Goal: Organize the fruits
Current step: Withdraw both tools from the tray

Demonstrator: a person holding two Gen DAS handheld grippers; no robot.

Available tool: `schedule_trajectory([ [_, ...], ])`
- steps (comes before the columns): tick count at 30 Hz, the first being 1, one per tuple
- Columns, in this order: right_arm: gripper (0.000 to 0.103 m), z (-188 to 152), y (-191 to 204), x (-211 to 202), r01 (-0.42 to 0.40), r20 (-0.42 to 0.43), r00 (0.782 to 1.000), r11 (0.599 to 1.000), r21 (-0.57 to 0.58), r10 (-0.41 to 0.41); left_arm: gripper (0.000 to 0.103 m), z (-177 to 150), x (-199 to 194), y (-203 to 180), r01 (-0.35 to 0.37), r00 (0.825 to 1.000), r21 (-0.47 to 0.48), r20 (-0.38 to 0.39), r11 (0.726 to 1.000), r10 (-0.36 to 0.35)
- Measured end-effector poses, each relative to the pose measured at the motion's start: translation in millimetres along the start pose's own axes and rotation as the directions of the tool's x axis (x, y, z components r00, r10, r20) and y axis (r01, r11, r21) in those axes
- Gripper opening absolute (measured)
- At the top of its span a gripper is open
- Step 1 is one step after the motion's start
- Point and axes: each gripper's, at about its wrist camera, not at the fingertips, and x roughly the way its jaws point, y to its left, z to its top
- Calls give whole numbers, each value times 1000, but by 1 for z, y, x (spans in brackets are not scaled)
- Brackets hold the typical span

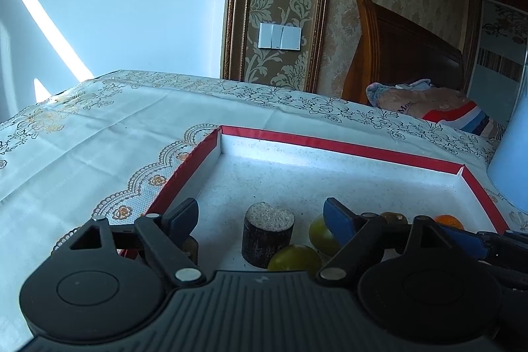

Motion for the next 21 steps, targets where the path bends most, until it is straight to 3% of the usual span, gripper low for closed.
schedule_trajectory([
  [10, 34, -4, 2, -16, 14, 21, 1000, 1000, 0, -14, 84, -2, -18, -1, 0, 1000, 21, 23, 1000, -1],
  [21, 50, -16, 2, -44, 23, 39, 999, 1000, 12, -24, 84, -12, -47, 3, 13, 999, 21, 40, 1000, -13],
])
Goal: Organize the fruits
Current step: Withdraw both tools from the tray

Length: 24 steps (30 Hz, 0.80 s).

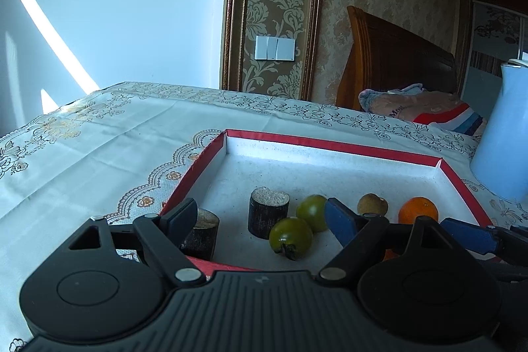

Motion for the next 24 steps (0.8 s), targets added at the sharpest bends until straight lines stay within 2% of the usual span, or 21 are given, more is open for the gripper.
schedule_trajectory([
  [3, 59, -4, 1, -10, 8, 14, 1000, 1000, 2, -8, 84, -3, -10, 4, 17, 1000, -17, 1, 1000, -17],
  [9, 63, -11, 1, -29, 8, 38, 999, 1000, 10, -8, 84, -9, -34, 2, 6, 999, 12, 52, 1000, -7],
  [15, 67, -18, 1, -42, 10, 35, 999, 1000, 19, -11, 85, -15, -45, 4, 25, 999, 3, 31, 1000, -25],
  [19, 67, -25, 2, -48, 13, 21, 1000, 1000, 17, -13, 85, -20, -49, 3, 30, 999, 34, 14, 999, -31],
  [21, 71, -29, 1, -51, 18, 22, 1000, 1000, 19, -18, 91, -22, -51, 3, 23, 1000, 34, 7, 999, -23],
  [23, 75, -31, 0, -54, 18, 26, 999, 999, 26, -19, 101, -23, -54, 5, 7, 1000, 27, 10, 1000, -7],
  [24, 76, -31, -1, -56, 19, 30, 999, 999, 33, -20, 102, -24, -55, 6, 1, 1000, 26, 17, 1000, -1],
])
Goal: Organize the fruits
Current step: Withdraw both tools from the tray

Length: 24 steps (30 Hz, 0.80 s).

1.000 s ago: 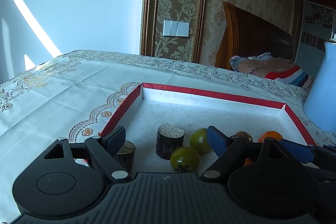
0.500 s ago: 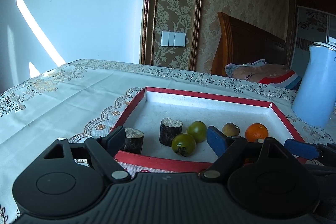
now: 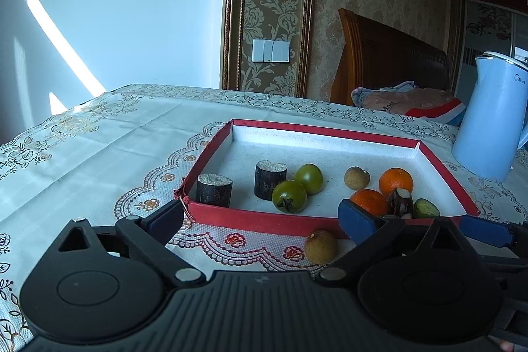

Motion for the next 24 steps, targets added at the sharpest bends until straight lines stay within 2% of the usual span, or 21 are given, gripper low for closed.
schedule_trajectory([
  [5, 77, -3, -3, -3, 1, -3, 1000, 1000, 12, -1, 102, -2, -4, -2, -11, 1000, 21, 10, 1000, 11],
  [24, 78, -5, -4, -3, -1, -4, 1000, 1000, 19, 1, 102, -5, -2, 2, 12, 1000, -13, -6, 1000, -12],
])
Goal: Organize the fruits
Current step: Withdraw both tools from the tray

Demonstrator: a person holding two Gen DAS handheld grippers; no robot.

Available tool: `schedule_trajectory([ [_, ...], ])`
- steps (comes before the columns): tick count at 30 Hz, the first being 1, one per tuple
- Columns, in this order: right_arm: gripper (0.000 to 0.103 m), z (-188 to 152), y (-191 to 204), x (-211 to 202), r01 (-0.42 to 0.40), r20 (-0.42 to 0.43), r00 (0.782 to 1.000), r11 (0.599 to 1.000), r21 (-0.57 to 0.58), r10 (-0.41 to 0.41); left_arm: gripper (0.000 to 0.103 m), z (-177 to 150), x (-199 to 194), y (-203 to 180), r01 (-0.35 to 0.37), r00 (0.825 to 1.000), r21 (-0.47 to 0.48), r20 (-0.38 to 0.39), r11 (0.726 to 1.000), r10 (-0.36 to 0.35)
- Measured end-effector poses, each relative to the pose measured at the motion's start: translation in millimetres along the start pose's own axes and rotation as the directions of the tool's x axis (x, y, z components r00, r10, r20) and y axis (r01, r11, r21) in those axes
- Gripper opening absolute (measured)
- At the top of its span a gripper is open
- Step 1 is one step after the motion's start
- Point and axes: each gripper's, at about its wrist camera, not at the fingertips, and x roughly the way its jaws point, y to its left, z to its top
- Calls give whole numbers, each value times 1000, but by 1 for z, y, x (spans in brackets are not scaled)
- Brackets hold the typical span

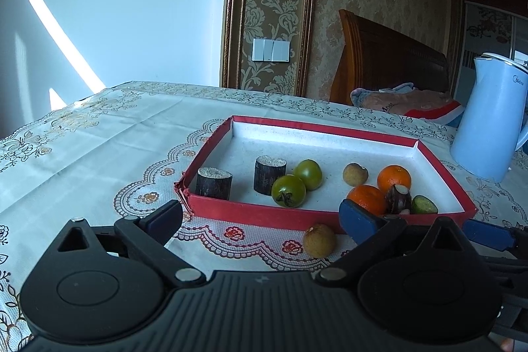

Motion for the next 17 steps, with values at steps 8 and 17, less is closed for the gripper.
schedule_trajectory([
  [8, 78, 0, -1, 0, -2, 0, 1000, 1000, 1, 2, 102, -1, -1, -1, -3, 1000, 7, 16, 1000, 3],
  [17, 80, 0, 0, 0, -1, -1, 1000, 1000, 1, 1, 102, -2, -4, -2, -13, 999, 23, 42, 1000, 12],
])
